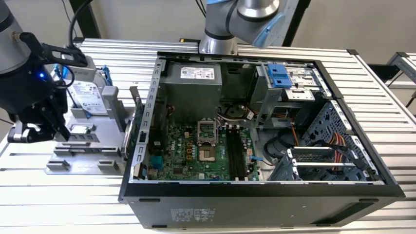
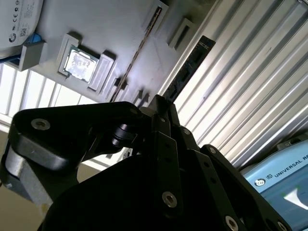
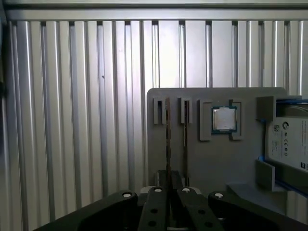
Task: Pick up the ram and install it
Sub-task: 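Pick up the ram and move it above insertion slot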
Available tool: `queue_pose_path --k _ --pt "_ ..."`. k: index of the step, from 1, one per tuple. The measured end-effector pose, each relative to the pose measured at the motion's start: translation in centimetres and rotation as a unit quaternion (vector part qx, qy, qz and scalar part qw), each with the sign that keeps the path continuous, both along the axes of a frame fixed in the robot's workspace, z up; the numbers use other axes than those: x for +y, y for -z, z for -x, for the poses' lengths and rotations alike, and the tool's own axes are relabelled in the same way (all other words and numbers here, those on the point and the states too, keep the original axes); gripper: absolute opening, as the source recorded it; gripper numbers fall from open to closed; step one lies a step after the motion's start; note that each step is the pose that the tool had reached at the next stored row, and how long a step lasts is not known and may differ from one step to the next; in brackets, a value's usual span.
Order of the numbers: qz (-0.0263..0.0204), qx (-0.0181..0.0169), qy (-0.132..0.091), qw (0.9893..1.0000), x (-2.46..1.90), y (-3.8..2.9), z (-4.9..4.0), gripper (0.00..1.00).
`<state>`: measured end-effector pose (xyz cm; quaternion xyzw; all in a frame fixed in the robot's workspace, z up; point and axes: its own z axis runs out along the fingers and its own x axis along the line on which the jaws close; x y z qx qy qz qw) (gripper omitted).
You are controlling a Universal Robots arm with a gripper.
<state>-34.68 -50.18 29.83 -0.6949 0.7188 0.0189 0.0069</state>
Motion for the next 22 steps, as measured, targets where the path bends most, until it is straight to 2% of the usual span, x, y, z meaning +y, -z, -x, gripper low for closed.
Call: queue_pose_path --k 22 --pt "0.0000 0.0000 0.000 1.0000 0.00 -1.24 0.00 0.00"
